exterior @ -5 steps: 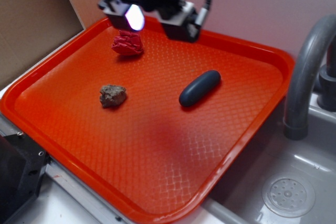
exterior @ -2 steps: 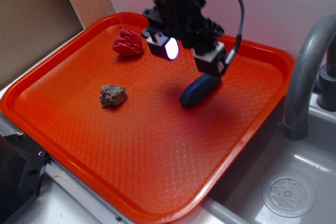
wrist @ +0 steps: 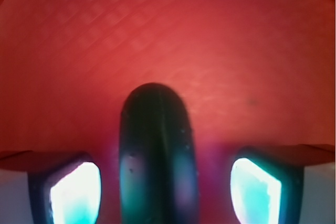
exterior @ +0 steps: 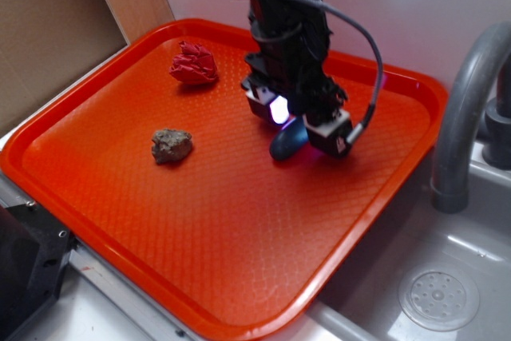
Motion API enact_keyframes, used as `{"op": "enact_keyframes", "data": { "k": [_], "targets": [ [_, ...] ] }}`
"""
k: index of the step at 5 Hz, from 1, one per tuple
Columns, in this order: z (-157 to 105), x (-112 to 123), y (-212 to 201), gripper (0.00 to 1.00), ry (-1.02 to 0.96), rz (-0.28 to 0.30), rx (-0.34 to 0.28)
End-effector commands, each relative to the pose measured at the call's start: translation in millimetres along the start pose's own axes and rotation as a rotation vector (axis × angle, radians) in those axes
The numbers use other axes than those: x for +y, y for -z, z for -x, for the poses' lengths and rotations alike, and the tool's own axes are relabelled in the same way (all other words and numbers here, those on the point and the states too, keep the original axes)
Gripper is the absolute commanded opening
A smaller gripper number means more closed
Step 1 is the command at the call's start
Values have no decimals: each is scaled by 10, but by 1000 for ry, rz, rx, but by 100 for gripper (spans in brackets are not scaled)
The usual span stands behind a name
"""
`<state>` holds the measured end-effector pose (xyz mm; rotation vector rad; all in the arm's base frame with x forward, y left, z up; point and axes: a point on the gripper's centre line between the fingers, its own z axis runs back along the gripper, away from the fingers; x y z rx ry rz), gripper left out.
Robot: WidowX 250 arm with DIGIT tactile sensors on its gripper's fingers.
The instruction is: Grab the plastic pickle.
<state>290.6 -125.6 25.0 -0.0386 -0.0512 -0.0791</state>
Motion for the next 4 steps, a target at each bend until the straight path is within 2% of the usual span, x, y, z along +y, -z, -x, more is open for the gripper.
{"op": "enact_keyframes", "data": {
  "k": [1, 2, 3, 4],
  "targets": [
    [8, -48, -35, 67, 67, 37, -45],
    [28, -20, -41, 0, 61, 13, -53],
    [17, -9, -125, 0, 51, -43, -65],
    [-20, 21, -463, 0, 35, -176, -119]
  ]
}}
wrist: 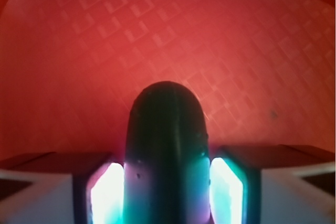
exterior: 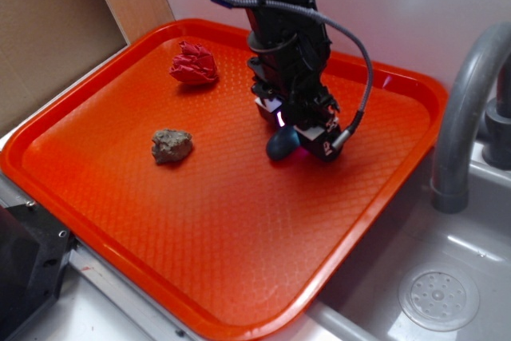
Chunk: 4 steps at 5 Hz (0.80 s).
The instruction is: Grab the plastic pickle.
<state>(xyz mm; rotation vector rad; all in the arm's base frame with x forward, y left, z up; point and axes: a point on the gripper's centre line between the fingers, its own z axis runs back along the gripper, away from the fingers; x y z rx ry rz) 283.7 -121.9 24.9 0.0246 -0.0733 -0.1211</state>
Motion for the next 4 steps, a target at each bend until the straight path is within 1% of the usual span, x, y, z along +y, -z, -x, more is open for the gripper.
{"op": "enact_keyframes", "data": {
  "k": [1, 2, 3, 4],
  "targets": [
    [-92, 183, -953, 0, -74, -84, -95],
    [-13, 321, -1402, 0, -166, -140, -74],
    [158, 485, -1775, 0, -160, -34, -49],
    [365, 722, -2082, 0, -232, 8, -70]
  ]
}}
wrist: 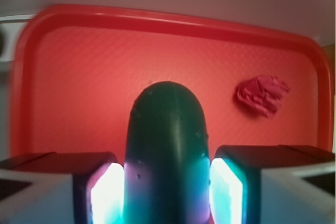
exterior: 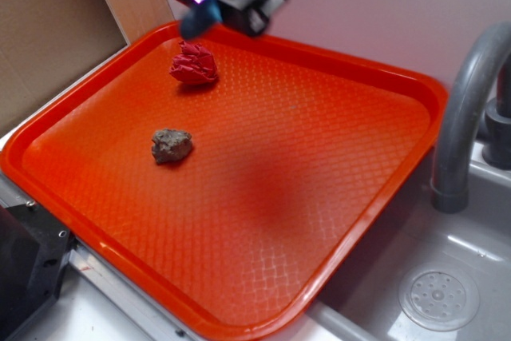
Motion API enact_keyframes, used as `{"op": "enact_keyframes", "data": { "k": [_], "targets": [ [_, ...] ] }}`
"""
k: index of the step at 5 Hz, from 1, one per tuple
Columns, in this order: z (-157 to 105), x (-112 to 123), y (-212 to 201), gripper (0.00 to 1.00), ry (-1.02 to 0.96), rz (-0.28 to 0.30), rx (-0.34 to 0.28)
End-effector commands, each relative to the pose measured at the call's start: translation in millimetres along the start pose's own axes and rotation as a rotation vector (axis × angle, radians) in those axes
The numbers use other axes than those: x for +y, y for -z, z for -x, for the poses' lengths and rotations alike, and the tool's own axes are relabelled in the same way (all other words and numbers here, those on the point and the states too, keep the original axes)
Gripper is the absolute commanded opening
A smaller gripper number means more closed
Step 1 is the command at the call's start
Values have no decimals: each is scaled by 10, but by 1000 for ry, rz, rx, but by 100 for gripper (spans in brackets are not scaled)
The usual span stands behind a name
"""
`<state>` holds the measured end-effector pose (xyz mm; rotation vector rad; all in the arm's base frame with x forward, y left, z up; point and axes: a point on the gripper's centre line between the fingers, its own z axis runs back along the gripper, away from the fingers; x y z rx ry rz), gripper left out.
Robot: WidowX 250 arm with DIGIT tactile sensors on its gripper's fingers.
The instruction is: Grab the plastic pickle.
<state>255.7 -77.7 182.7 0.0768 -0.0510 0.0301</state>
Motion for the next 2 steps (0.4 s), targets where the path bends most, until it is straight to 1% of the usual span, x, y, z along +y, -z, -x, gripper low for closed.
{"op": "enact_keyframes", "data": {
  "k": [1, 2],
  "targets": [
    [195, 544, -568, 0, -101, 104, -124],
    [125, 549, -514, 0, -48, 89, -99]
  ]
}}
